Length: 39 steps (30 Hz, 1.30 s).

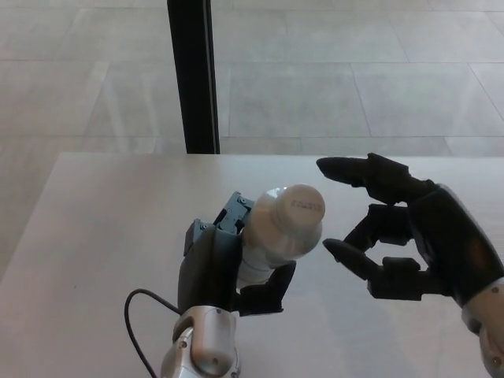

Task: The robot uses its left hand to to lift the bottle kept on the middle of the desk and tilts it towards its right hand. It then uses its right hand to rotate its cap to open it and places the bottle and cap back on the desk

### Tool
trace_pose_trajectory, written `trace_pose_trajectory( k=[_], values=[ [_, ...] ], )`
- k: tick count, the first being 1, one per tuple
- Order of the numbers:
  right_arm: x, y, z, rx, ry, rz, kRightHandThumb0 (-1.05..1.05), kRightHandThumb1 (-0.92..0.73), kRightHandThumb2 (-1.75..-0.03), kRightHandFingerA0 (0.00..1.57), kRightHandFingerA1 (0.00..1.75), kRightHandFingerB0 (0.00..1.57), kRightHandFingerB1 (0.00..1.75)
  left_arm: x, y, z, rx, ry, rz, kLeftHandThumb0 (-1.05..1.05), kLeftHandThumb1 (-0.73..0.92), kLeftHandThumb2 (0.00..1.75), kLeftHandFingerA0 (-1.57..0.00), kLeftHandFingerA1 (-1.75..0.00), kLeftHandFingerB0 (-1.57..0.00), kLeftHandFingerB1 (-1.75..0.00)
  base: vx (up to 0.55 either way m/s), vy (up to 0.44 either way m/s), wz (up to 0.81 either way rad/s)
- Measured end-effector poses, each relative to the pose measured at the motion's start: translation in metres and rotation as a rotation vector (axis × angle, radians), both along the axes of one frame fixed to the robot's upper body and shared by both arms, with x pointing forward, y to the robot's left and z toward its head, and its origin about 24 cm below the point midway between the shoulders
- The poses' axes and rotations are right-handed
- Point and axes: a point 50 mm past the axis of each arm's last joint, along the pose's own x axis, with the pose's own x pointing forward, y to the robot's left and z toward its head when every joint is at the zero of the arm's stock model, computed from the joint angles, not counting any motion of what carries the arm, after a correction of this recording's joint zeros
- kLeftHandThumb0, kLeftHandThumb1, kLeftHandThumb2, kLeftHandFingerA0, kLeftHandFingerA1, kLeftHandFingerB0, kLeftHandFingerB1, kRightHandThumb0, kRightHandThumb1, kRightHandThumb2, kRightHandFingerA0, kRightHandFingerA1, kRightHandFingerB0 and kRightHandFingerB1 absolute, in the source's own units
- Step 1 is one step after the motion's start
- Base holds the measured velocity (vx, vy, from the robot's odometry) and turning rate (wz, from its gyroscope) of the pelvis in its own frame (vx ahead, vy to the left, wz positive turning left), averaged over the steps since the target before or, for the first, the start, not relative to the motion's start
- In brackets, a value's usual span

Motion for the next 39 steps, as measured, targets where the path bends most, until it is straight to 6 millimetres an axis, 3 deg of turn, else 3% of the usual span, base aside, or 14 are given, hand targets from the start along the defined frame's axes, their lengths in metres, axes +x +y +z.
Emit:
trace_pose_trajectory(
  k=[2,5,6,8,9,12,22,23,25,26,34,35,36,39],
  values=[
    [0.0,0.001,-0.001,-0.016,0.004,0.006,-0.51,-0.54,-0.57,0.76,1.17,0.34,0.34,0.0,-0.002,0.001,-0.007,-0.002,-0.001,-0.02,0.71,1.02,-1.21,-1.73,-0.93,-1.49,0.0,0.0,0.0],
    [0.0,0.003,-0.001,-0.031,0.004,0.016,-0.48,-0.53,-0.57,0.78,1.21,0.34,0.36,0.0,-0.006,0.003,-0.008,-0.01,-0.003,-0.02,0.73,1.03,-0.76,-1.74,-0.56,-0.99,0.0,0.0,0.0],
    [0.0,0.004,-0.001,-0.035,0.003,0.018,-0.47,-0.53,-0.57,0.78,1.22,0.34,0.36,0.0,-0.008,0.004,-0.008,-0.012,-0.003,0.01,0.63,1.19,-0.75,-0.94,-0.51,-0.75,0.0,0.0,0.0],
    [0.0,0.006,-0.001,-0.042,0.002,0.021,-0.48,-0.55,-0.57,0.78,1.22,0.34,0.36,0.0,-0.011,0.005,-0.004,-0.009,-0.003,0.02,0.65,1.2,-0.83,-0.99,-0.51,-0.74,0.0,0.0,0.0],
    [0.0,0.007,-0.001,-0.044,0.002,0.022,-0.49,-0.56,-0.57,0.78,1.21,0.35,0.36,0.0,-0.012,0.005,-0.002,-0.007,-0.003,0.04,0.75,1.0,-0.79,-1.75,-0.67,-1.73,0.0,0.0,0.0],
    [0.0,0.008,-0.001,-0.048,-0.001,0.019,-0.5,-0.56,-0.58,0.76,1.2,0.37,0.37,0.0,-0.013,0.005,0.0,-0.005,-0.003,0.03,0.74,1.29,-1.14,-1.75,-1.01,-1.6,0.0,0.0,0.0],
    [0.002,0.014,0.001,-0.005,-0.03,-0.033,-0.4,-0.57,-0.58,0.87,1.22,0.42,0.4,0.0,-0.011,0.002,0.009,0.005,0.008,-0.01,0.7,1.36,-0.96,-1.75,-0.79,-1.61,0.0,0.0,0.0],
    [0.002,0.015,0.001,0.004,-0.034,-0.039,-0.39,-0.63,-0.59,0.89,1.2,0.44,0.4,0.0,-0.011,0.001,0.009,0.006,0.009,0.0,0.8,1.36,-1.03,-1.19,-0.93,-1.13,0.0,0.0,0.0],
    [0.001,0.016,0.001,0.022,-0.042,-0.058,-0.35,-0.65,-0.59,0.9,1.24,0.47,0.41,0.0,-0.01,0.0,0.008,0.01,0.011,0.01,0.8,1.36,-1.02,-1.19,-0.94,-1.14,0.0,0.0,0.0],
    [0.001,0.016,0.001,0.027,-0.044,-0.063,-0.33,-0.65,-0.6,0.9,1.31,0.48,0.43,0.0,-0.01,0.0,0.007,0.012,0.012,0.0,0.7,1.37,-1.07,-1.75,-0.88,-1.58,0.0,0.0,0.0],
    [-0.001,0.014,-0.001,0.048,-0.053,-0.109,-0.26,-0.66,-0.59,0.95,1.4,0.55,0.47,-0.001,-0.01,-0.002,0.007,0.02,0.016,0.03,0.71,1.32,-0.94,-1.75,-0.74,-1.75,0.0,0.0,0.0],
    [-0.001,0.013,-0.001,0.047,-0.056,-0.112,-0.24,-0.65,-0.62,0.94,1.46,0.57,0.49,-0.001,-0.009,-0.002,0.007,0.02,0.016,-0.03,0.71,1.33,-0.98,-1.75,-0.8,-1.61,0.0,0.0,0.0],
    [-0.001,0.013,-0.001,0.046,-0.06,-0.114,-0.24,-0.65,-0.63,0.95,1.51,0.58,0.5,-0.001,-0.009,-0.002,0.008,0.02,0.016,0.02,0.8,1.36,-1.01,-1.18,-0.93,-1.13,0.0,0.0,0.0],
    [-0.001,0.013,-0.001,0.044,-0.07,-0.114,-0.25,-0.67,-0.62,0.98,1.54,0.65,0.5,-0.001,-0.009,-0.003,0.009,0.022,0.016,0.01,0.8,1.36,-1.02,-1.19,-0.94,-1.13,0.0,0.0,0.0]
  ],
)
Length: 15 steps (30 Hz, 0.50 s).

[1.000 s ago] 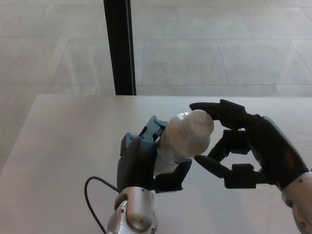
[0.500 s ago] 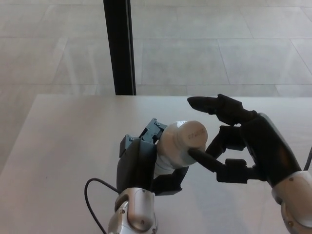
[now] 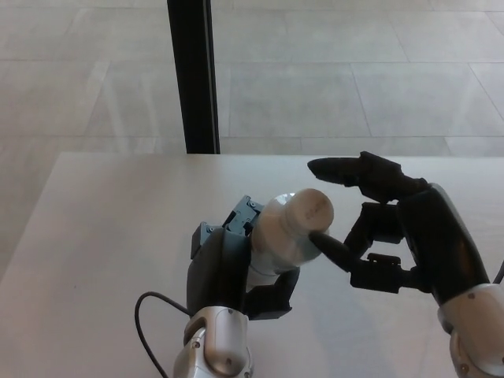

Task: The robot uses its left hand to to lift the bottle kept on the middle of the desk and tilts it towards its right hand. It then uses its right hand to rotate its cap to open it and places the bottle and cap back on the desk

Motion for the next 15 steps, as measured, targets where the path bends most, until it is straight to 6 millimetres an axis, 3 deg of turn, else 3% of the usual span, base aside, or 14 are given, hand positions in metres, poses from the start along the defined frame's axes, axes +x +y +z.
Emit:
trace_pose_trajectory(
  k=[8,15],
  values=[
    [-0.0002,-0.0007,0.0005,-0.018,-0.01,0.006,-0.24,-0.63,-0.64,0.96,1.46,0.63,0.5,0.001,-0.0009,-0.001,0.002,0.001,-0.005,-0.02,0.78,1.36,-1.03,-1.2,-0.96,-1.15,0.0,0.0,0.0],
    [-0.0002,-0.001,0.0005,-0.035,-0.011,0.007,-0.25,-0.64,-0.65,0.93,1.51,0.64,0.5,0.002,-0.0018,0.0,0.003,-0.005,-0.011,-0.01,0.78,1.36,-1.04,-1.2,-0.97,-1.15,0.0,0.0,0.0]
  ],
)
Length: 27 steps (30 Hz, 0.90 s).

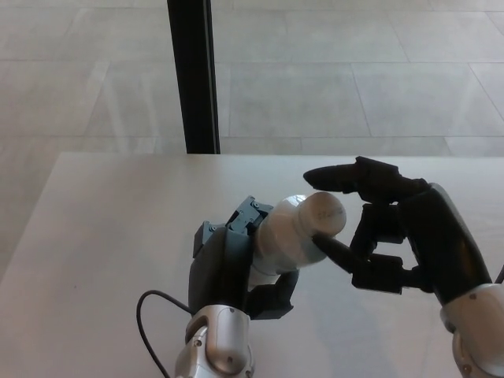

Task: The robot uses its left hand to to lift the bottle kept on the middle of the desk and tilts it towards its right hand. It then uses its right hand to rotate its cap to open it and places the bottle and cap back on the desk

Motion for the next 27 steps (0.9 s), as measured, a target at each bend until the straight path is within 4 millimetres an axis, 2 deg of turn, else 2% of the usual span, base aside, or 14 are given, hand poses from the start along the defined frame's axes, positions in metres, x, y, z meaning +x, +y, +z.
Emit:
trace_pose_trajectory(
  k=[11,12,13,14,15,19,21,22,27],
  values=[
    [-0.001,-0.0014,-0.0033,-0.007,0.012,-0.005,-0.24,-0.62,-0.68,0.95,1.52,0.63,0.53,0.0002,-0.0006,0.0001,0.0,0.0,-0.001,0.01,0.79,1.36,-1.02,-1.19,-0.95,-1.14,0.0,0.0,0.0],
    [-0.0011,-0.0018,-0.0037,-0.01,0.013,-0.006,-0.24,-0.62,-0.69,0.95,1.57,0.65,0.54,0.0002,-0.0005,0.0001,0.0,0.0,-0.001,0.0,0.8,1.36,-1.02,-1.19,-0.94,-1.14,0.0,0.0,0.0],
    [-0.0012,-0.0022,-0.0041,-0.014,0.013,-0.007,-0.24,-0.62,-0.7,0.94,1.6,0.68,0.56,0.0002,-0.0004,0.0001,0.0,0.0,0.0,0.0,0.67,1.35,-0.95,-1.75,-0.73,-1.75,0.0,0.0,0.0],
    [-0.0013,-0.0028,-0.0046,-0.018,0.014,-0.008,-0.24,-0.63,-0.7,0.94,1.64,0.73,0.61,0.0002,-0.0004,0.0001,0.0,0.0,0.0,0.0,0.67,1.34,-0.94,-1.75,-0.72,-1.75,0.0,0.0,0.0],
    [-0.0014,-0.0029,-0.0048,-0.022,0.014,-0.007,-0.24,-0.64,-0.75,0.9,1.65,0.87,0.72,0.0002,-0.0003,-0.0001,0.001,0.0,0.0,0.01,0.79,1.36,-1.02,-1.19,-0.94,-1.14,0.0,0.0,0.0],
    [-0.0019,-0.0039,-0.0062,-0.041,0.008,-0.005,-0.21,-0.61,-0.87,0.89,1.57,0.89,0.96,-0.0004,-0.0001,-0.001,0.001,0.003,0.001,0.02,0.78,1.36,-1.03,-1.19,-0.97,-1.15,0.0,0.0,0.0],
    [-0.0019,-0.0044,-0.0073,-0.046,0.008,-0.006,-0.21,-0.61,-0.87,0.89,1.57,0.89,0.96,-0.0005,-0.0003,-0.0012,0.002,0.004,0.0,0.02,0.78,1.36,-1.03,-1.19,-0.97,-1.15,0.0,0.0,0.0],
    [-0.0019,-0.0045,-0.0074,-0.048,0.006,-0.006,-0.18,-0.6,-0.93,0.91,1.56,0.88,1.04,-0.0006,-0.0004,-0.0012,0.002,0.004,0.0,0.01,0.79,1.36,-1.03,-1.19,-0.96,-1.14,0.0,0.0,0.0],
    [-0.0023,-0.0055,-0.0084,-0.05,-0.003,-0.006,-0.14,-0.55,-1.02,0.93,1.57,0.89,1.09,-0.0008,-0.0009,-0.0012,0.002,0.004,-0.002,0.0,0.79,1.36,-1.02,-1.19,-0.95,-1.14,0.0,0.0,0.0]
  ],
)
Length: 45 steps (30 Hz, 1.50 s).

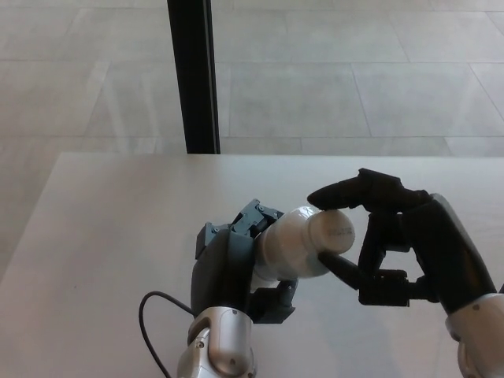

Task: The robot uses its left hand to to lift the bottle kept on the middle of the desk and tilts it towards its right hand. It then uses its right hand to rotate its cap to open it and places the bottle and cap back on the desk

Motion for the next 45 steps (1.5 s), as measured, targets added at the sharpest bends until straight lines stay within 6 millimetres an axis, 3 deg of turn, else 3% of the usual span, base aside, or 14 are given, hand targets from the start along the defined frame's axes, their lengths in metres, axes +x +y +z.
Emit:
trace_pose_trajectory(
  k=[6,17,23,28,32,33,34,37,38,39,40,41,42,45],
  values=[
    [-0.0007,-0.0009,-0.0023,0.007,-0.018,-0.004,-0.15,-0.5,-1.11,0.96,1.62,0.91,1.09,-0.0003,-0.0019,-0.0005,-0.004,0.004,-0.003,0.0,0.79,1.36,-1.02,-1.19,-0.95,-1.14,0.0,0.0,0.0],
    [-0.0004,-0.0012,-0.0045,0.008,-0.066,-0.011,-0.13,-0.49,-1.1,0.98,1.69,0.91,1.05,-0.0004,-0.0035,-0.0014,-0.004,0.008,-0.006,0.0,0.78,1.36,-1.03,-1.19,-0.95,-1.14,0.0,0.0,0.0],
    [0.0,-0.0011,-0.0054,0.0,-0.106,-0.002,-0.12,-0.49,-1.1,0.97,1.64,0.91,1.04,-0.0002,-0.0034,-0.0012,-0.006,0.004,-0.006,0.0,0.8,1.36,-1.02,-1.19,-0.94,-1.14,0.0,0.0,0.0],
    [0.0004,-0.0036,-0.0063,-0.037,-0.14,0.021,-0.11,-0.5,-1.05,0.95,1.69,0.9,1.03,0.0,-0.0032,-0.0016,-0.006,0.004,-0.006,0.01,0.79,1.36,-1.02,-1.19,-0.95,-1.14,0.0,0.0,0.0],
    [0.0005,-0.0061,-0.0065,-0.071,-0.166,0.05,-0.12,-0.5,-1.04,0.96,1.61,0.9,1.01,-0.0001,-0.0037,-0.002,-0.005,0.005,-0.009,0.01,0.81,1.36,-1.02,-1.19,-0.94,-1.13,0.0,0.0,0.0],
    [0.0008,-0.007,-0.0065,-0.081,-0.172,0.059,-0.12,-0.51,-1.04,0.96,1.63,0.9,1.0,-0.0002,-0.0037,-0.0022,-0.004,0.006,-0.009,0.0,0.73,1.34,-0.93,-1.75,-0.77,-1.61,0.0,0.0,0.0],
    [0.001,-0.0075,-0.0063,-0.089,-0.177,0.067,-0.14,-0.52,-1.02,0.95,1.65,0.9,1.01,-0.0002,-0.0038,-0.0023,-0.003,0.007,-0.01,-0.02,0.7,1.3,-0.94,-1.75,-0.73,-1.75,0.0,0.0,0.0],
    [0.0004,-0.008,-0.0059,-0.12,-0.193,0.107,-0.15,-0.51,-1.04,0.97,1.64,0.91,1.0,-0.0002,-0.0039,-0.0035,0.002,0.01,-0.01,-0.04,0.67,1.33,-0.97,-1.75,-0.74,-1.75,0.0,0.0,0.0],
    [-0.0001,-0.0078,-0.0058,-0.129,-0.198,0.119,-0.15,-0.51,-1.03,0.98,1.64,0.92,0.99,-0.0003,-0.0041,-0.0036,0.004,0.01,-0.011,0.02,0.7,1.33,-1.02,-1.75,-0.83,-1.54,0.0,0.0,0.0],
    [-0.0007,-0.0074,-0.006,-0.139,-0.202,0.135,-0.16,-0.5,-1.04,0.98,1.64,0.92,0.99,-0.0005,-0.0042,-0.0038,0.006,0.01,-0.011,0.02,0.7,1.33,-1.01,-1.75,-0.82,-1.54,0.0,0.0,0.0],
    [-0.0009,-0.0072,-0.0067,-0.147,-0.205,0.148,-0.19,-0.51,-1.02,0.99,1.63,0.92,0.99,-0.0006,-0.0042,-0.004,0.008,0.01,-0.011,0.0,0.79,1.36,-1.03,-1.19,-0.95,-1.14,0.0,0.0,0.0],
    [-0.0007,-0.0074,-0.0076,-0.156,-0.207,0.158,-0.19,-0.51,-1.02,0.99,1.63,0.92,0.99,-0.0007,-0.0041,-0.0041,0.01,0.01,-0.011,0.0,0.79,1.36,-1.03,-1.19,-0.95,-1.14,0.0,0.0,0.0],
    [-0.0004,-0.0079,-0.0085,-0.166,-0.207,0.166,-0.21,-0.5,-1.03,0.98,1.69,0.93,1.0,-0.0009,-0.0039,-0.0045,0.011,0.011,-0.011,-0.01,0.7,1.37,-0.96,-1.75,-0.8,-1.55,0.0,0.0,0.0],
    [-0.0004,-0.0077,-0.0093,-0.187,-0.218,0.193,-0.2,-0.49,-1.05,0.99,1.7,0.92,1.01,-0.0016,-0.0033,-0.006,0.018,0.014,-0.01,-0.02,0.69,1.35,-0.99,-1.75,-0.82,-1.55,0.0,0.0,0.0]
  ],
)
